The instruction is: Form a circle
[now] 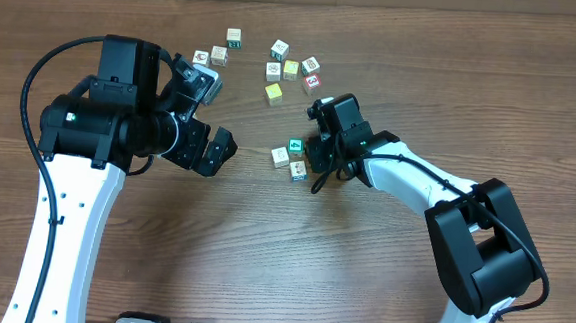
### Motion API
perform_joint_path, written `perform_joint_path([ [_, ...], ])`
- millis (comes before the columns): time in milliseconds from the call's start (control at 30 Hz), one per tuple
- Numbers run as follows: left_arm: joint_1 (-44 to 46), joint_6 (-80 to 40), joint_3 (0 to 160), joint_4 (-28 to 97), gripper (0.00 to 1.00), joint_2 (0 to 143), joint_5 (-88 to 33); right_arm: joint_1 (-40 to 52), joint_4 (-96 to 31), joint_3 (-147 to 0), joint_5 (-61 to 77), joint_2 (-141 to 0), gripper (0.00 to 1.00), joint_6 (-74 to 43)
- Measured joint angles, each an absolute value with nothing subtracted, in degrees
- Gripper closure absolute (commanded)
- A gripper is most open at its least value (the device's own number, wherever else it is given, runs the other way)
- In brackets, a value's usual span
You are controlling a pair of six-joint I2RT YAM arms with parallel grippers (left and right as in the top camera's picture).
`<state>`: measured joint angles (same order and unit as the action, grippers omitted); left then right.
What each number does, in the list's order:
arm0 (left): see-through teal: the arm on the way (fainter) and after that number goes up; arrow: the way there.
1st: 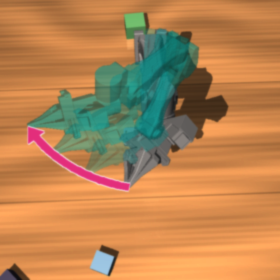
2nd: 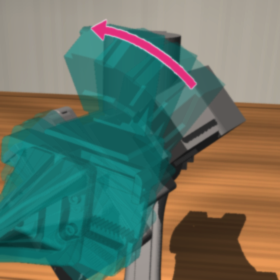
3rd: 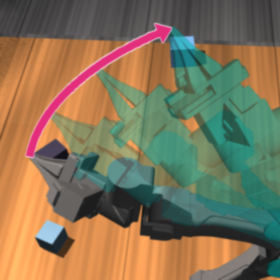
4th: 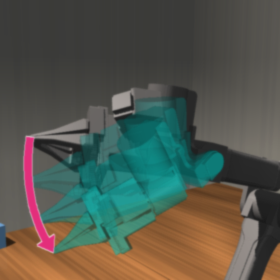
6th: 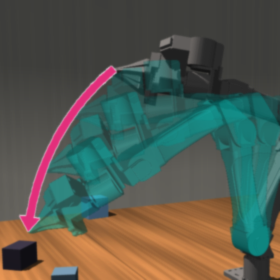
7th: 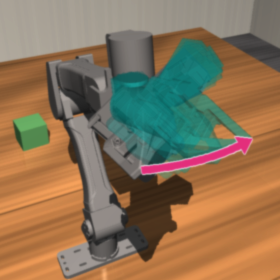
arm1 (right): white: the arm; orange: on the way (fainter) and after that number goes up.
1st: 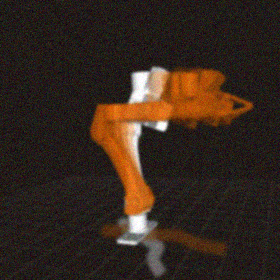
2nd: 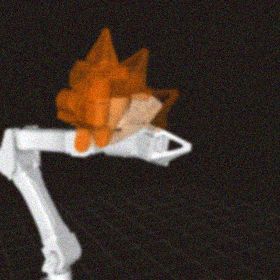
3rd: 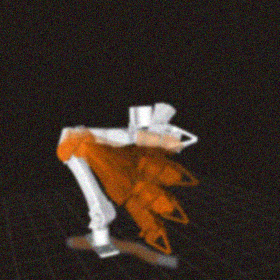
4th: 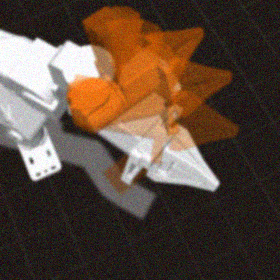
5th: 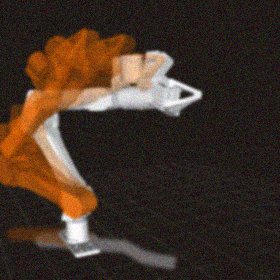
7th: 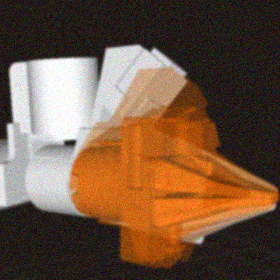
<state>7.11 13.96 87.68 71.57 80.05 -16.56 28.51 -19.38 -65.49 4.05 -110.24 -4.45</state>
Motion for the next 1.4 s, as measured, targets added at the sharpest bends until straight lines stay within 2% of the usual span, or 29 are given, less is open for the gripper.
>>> perform_joint_path([
  [1400, 7.1, 14.0, 87.7, 71.6, 0.0, 80.1, -16.6, 31.2, -25.5, -65.5, 4.7, -110.2, 0.96, -4.5],
])
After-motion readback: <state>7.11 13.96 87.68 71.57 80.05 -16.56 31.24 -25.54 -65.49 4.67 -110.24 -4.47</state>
